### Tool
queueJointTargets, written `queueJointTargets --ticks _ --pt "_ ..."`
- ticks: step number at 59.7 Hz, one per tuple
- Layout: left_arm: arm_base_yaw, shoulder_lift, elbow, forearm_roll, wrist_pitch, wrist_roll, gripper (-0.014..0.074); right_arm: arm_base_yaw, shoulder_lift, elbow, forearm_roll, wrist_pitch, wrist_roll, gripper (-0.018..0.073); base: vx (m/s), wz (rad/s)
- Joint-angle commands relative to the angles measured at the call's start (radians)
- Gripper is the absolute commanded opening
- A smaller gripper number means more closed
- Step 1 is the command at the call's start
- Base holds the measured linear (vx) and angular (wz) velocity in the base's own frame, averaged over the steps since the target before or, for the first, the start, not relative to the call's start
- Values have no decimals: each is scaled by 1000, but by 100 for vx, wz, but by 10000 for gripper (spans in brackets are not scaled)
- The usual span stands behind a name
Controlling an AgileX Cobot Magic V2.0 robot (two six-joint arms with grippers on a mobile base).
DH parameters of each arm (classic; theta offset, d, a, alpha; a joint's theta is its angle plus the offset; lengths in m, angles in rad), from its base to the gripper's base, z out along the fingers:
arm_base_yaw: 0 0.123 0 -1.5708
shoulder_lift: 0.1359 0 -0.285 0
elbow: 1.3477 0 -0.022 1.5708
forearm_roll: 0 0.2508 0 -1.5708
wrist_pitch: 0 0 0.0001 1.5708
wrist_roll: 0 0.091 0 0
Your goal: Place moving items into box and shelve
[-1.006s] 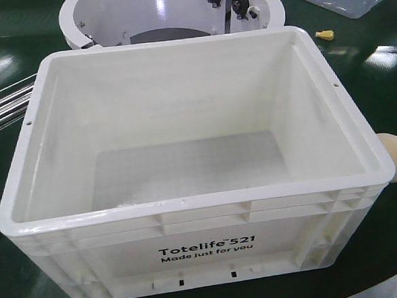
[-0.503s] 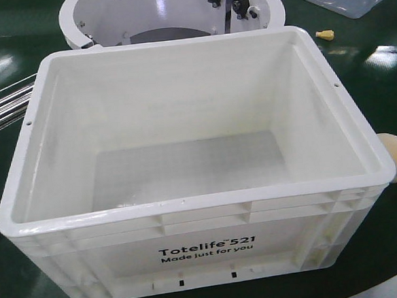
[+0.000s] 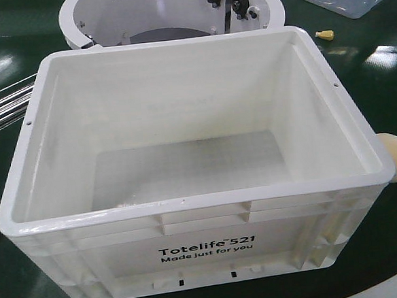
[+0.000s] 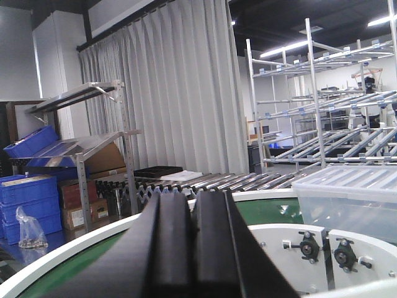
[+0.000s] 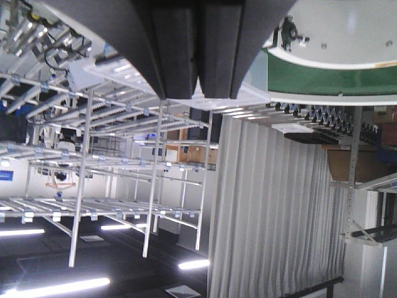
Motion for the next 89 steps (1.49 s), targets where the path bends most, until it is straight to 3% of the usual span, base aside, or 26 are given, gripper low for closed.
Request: queueJointTargets --ticks 1,8,26,33,41,51,61,66,72,79,89 --pt "-2 106 -50 -2 -138 -2 -6 2 114 -68 -11 -153 -6 -4 0 0" --pt "-2 211 -46 -3 -203 -6 -6 2 239 -68 -11 -219 -4 -4 0 0" --pt "-2 364 -46 -3 -120 -8 20 2 423 -68 -14 -206 -5 32 0 0" --pt "-2 364 -46 -3 -118 -8 79 2 427 -68 -19 -113 -7 110 0 0" --pt "-2 364 -46 -3 -100 -8 192 2 427 -68 -19 21 -7 275 0 0" --pt "-2 364 -46 -3 -57 -8 402 2 427 -68 -18 -6 -6 479 0 0" --pt "-2 364 -47 -28 -97 -41 458 2 434 -68 -13 -8 3 512 0 0" --pt "-2 364 -67 -66 8 -96 454 2 434 -75 -12 47 0 507 0 0" --pt "-2 368 -126 -60 198 -143 454 2 434 -130 1 220 8 505 0 0" --pt "1 382 -203 36 266 -161 454 2 435 -220 -21 334 -3 505 0 0" --pt "92 449 -282 244 312 -369 454 -29 531 -354 -21 483 -8 505 0 0"
